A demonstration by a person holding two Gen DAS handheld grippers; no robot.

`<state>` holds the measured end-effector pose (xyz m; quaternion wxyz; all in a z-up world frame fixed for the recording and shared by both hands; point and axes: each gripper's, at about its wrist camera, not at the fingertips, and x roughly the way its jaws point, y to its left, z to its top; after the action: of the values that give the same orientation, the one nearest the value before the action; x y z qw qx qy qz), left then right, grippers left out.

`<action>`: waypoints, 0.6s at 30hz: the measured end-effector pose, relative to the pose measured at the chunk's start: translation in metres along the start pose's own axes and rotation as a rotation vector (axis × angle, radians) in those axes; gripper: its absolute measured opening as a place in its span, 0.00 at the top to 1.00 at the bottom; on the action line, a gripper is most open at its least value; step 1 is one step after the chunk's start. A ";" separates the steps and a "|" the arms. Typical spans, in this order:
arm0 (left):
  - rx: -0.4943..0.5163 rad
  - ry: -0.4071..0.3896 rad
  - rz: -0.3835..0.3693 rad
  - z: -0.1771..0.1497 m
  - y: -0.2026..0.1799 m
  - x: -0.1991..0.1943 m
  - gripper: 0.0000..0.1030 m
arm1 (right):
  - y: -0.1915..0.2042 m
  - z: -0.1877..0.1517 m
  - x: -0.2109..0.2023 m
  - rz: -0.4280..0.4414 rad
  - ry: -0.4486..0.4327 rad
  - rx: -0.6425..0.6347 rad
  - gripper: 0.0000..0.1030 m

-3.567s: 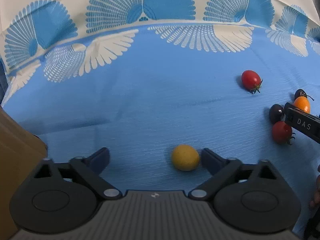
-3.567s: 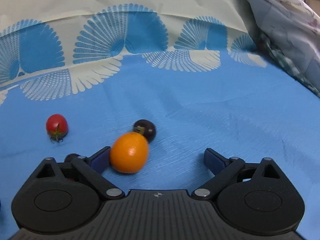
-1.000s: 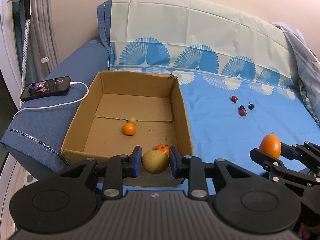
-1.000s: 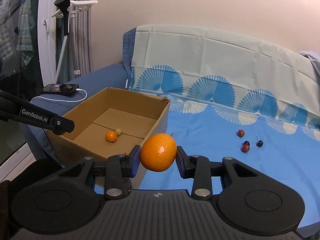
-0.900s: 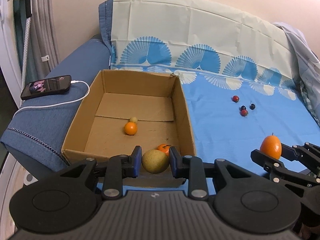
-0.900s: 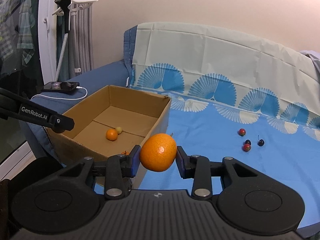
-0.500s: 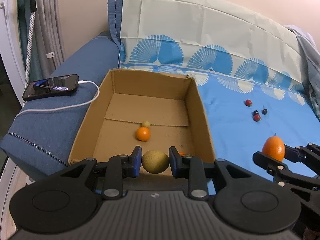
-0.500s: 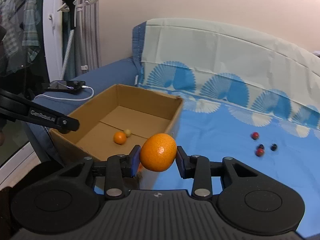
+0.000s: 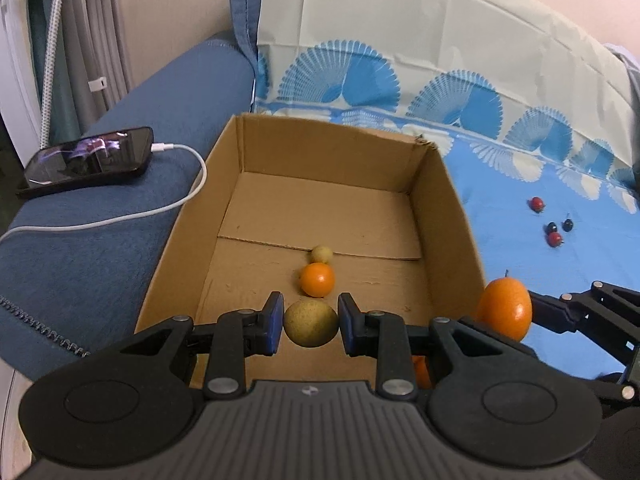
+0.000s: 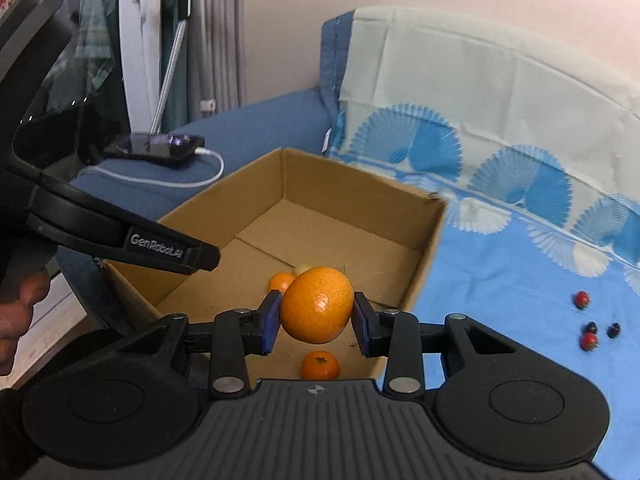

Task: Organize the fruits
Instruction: 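Carry the yellow fruit and orange fruit over the cardboard box with both tools, then open both tools to drop the fruits into the box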

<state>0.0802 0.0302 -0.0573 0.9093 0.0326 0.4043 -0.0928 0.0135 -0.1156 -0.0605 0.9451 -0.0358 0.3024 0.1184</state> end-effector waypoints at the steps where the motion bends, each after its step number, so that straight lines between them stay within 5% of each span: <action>1: -0.001 0.006 0.002 0.001 0.002 0.006 0.68 | 0.000 0.000 0.007 0.004 0.014 -0.005 0.62; 13: 0.015 0.095 0.005 -0.006 0.021 0.068 0.67 | 0.011 -0.013 0.061 0.014 0.147 -0.045 0.62; 14: 0.015 0.086 -0.012 -0.007 0.022 0.069 0.63 | 0.011 -0.014 0.064 0.013 0.154 -0.044 0.62; 16: 0.016 0.059 -0.029 -0.007 0.022 0.066 0.24 | 0.009 -0.014 0.068 0.024 0.165 -0.032 0.61; 17: 0.013 0.031 -0.016 -0.007 0.022 0.063 0.01 | 0.007 -0.013 0.068 0.030 0.169 -0.023 0.52; 18: 0.009 -0.011 0.001 -0.007 0.022 0.058 0.00 | 0.007 -0.012 0.068 0.025 0.177 -0.019 0.36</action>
<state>0.1170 0.0446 -0.1052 0.9114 0.0363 0.3989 -0.0942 0.0592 -0.0970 -0.1097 0.9127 -0.0514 0.3841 0.1294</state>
